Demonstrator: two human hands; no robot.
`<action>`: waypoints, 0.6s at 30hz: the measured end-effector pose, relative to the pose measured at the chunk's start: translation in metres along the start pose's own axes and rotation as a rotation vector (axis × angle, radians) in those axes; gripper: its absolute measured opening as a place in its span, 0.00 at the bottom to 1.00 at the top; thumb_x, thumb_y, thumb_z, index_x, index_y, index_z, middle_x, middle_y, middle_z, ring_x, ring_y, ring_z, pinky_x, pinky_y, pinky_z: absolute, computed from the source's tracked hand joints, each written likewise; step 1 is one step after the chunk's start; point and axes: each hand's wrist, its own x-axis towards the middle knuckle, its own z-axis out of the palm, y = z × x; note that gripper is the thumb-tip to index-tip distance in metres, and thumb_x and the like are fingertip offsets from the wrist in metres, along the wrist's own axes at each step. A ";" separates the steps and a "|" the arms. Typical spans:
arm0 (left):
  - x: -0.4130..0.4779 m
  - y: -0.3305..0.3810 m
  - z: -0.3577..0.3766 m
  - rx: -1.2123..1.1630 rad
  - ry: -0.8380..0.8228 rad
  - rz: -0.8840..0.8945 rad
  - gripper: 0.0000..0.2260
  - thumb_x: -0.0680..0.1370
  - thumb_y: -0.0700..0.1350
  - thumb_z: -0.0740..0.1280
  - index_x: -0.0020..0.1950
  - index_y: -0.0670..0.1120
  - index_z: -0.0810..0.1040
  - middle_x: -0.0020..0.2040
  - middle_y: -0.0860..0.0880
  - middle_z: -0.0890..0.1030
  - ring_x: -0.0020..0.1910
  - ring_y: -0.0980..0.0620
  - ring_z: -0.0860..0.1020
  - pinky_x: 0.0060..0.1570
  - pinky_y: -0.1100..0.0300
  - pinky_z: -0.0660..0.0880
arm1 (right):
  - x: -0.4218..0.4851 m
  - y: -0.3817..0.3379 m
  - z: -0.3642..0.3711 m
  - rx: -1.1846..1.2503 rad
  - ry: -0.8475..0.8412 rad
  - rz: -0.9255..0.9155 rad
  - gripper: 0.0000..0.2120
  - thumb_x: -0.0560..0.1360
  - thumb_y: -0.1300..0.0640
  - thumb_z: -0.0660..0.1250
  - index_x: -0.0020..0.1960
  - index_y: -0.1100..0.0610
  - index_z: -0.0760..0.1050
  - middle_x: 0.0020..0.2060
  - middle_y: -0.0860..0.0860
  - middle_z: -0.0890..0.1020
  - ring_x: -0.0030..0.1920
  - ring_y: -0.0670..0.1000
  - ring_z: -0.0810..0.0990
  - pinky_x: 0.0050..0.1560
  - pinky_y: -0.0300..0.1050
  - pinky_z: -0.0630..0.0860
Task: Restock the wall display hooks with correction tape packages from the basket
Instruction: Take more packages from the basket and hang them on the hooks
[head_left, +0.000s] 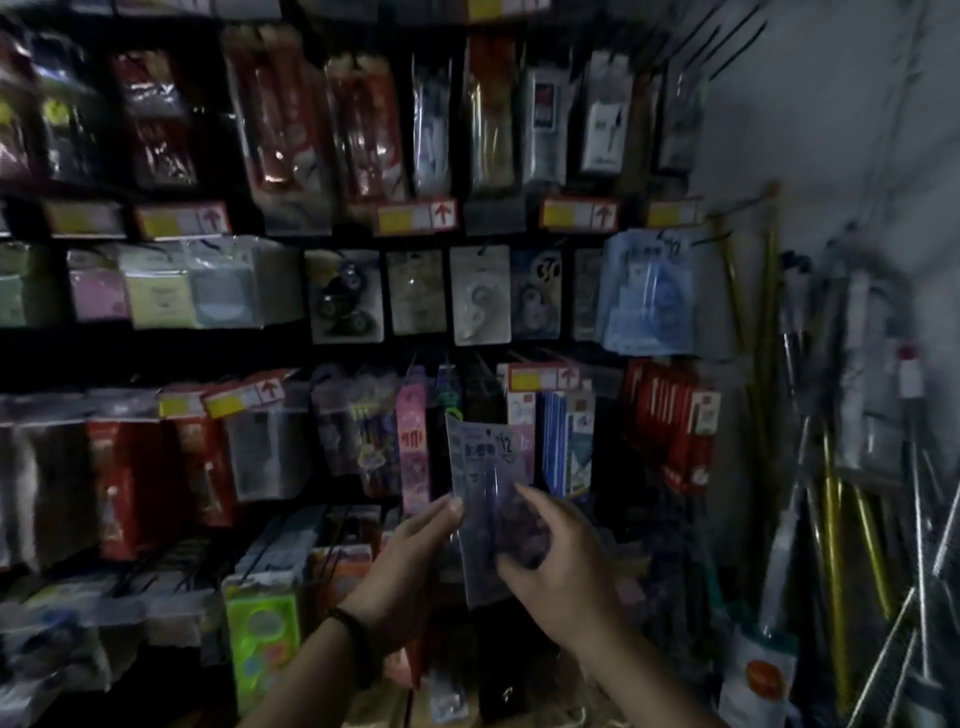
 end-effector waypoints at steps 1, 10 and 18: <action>0.007 0.007 0.006 0.029 -0.029 0.018 0.28 0.74 0.60 0.77 0.69 0.47 0.82 0.66 0.38 0.83 0.64 0.34 0.82 0.69 0.31 0.74 | 0.007 -0.002 -0.008 -0.014 0.021 -0.009 0.36 0.71 0.48 0.78 0.76 0.41 0.70 0.62 0.38 0.76 0.62 0.39 0.77 0.63 0.42 0.78; 0.074 0.066 0.054 0.358 0.186 0.169 0.25 0.69 0.54 0.81 0.56 0.40 0.80 0.40 0.50 0.87 0.34 0.56 0.85 0.30 0.65 0.77 | 0.075 -0.015 -0.091 -0.155 0.260 -0.113 0.36 0.71 0.47 0.79 0.76 0.42 0.71 0.60 0.40 0.76 0.60 0.40 0.76 0.61 0.41 0.79; 0.115 0.097 0.070 0.589 0.465 0.467 0.20 0.70 0.54 0.82 0.42 0.41 0.79 0.34 0.48 0.84 0.29 0.56 0.78 0.29 0.62 0.72 | 0.144 0.008 -0.168 -0.386 0.445 -0.047 0.38 0.74 0.48 0.78 0.80 0.41 0.65 0.62 0.47 0.74 0.60 0.49 0.76 0.52 0.40 0.73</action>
